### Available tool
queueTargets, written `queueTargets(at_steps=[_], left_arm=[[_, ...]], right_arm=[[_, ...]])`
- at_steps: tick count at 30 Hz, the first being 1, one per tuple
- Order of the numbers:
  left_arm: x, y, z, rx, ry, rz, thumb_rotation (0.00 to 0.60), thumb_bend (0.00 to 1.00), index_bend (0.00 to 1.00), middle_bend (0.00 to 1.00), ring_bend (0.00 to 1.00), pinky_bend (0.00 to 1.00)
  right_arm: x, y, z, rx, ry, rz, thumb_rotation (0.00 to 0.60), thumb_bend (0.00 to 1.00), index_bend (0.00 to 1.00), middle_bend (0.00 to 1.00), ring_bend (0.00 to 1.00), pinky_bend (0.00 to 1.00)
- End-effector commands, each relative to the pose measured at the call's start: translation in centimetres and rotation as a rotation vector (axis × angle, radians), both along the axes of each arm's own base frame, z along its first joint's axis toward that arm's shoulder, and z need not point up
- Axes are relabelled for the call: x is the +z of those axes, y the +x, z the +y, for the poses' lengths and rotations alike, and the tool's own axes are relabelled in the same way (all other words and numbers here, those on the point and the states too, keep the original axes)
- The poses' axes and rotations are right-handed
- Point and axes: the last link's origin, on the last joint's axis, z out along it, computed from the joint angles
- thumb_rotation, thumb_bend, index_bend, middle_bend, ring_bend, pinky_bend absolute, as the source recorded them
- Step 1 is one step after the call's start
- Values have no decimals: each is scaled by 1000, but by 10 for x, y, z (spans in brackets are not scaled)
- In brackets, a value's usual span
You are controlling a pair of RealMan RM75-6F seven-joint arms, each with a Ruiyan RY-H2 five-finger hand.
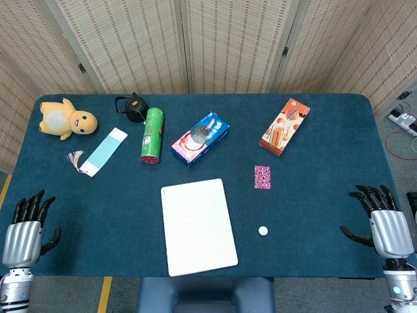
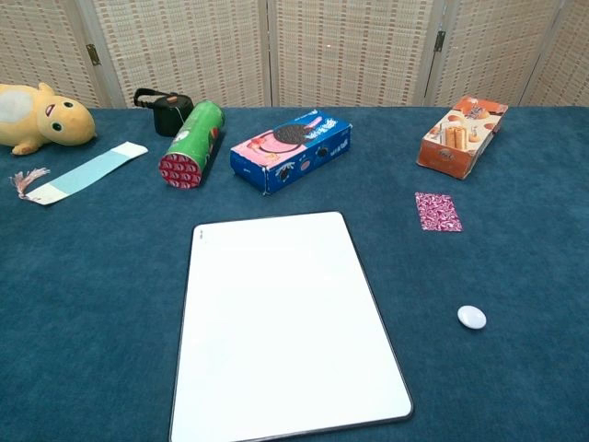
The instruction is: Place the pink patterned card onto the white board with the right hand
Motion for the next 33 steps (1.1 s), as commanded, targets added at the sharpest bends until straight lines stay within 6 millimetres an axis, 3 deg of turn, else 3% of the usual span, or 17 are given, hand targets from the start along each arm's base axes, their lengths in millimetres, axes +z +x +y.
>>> queueTargets(at_steps=[1, 14, 20, 25, 33], left_arm=[[-1, -1, 0, 7, -6, 2, 600, 448, 158, 62, 94, 0], [0, -7, -1, 24, -17, 2, 600, 448, 167, 62, 94, 0], [-3, -10, 0, 22, -30, -7, 600, 448, 176, 62, 94, 0], [-4, -14, -2, 30, -34, -13, 600, 448, 184, 62, 94, 0], [-3, -20, -6, 35, -35, -24, 600, 448, 194, 62, 94, 0]], right_arm=[[-1, 1, 0, 4, 4, -5, 537, 183, 248, 206, 145, 63], [-10, 7, -16, -32, 54, -21, 536, 183, 233, 204, 158, 67], [-23, 17, -52, -92, 145, -15, 535, 183, 218, 179, 158, 102], [-44, 35, -85, -88, 205, -15, 533, 183, 191, 167, 158, 106], [-84, 66, -123, -109, 344, -11, 533, 183, 34, 79, 68, 106]])
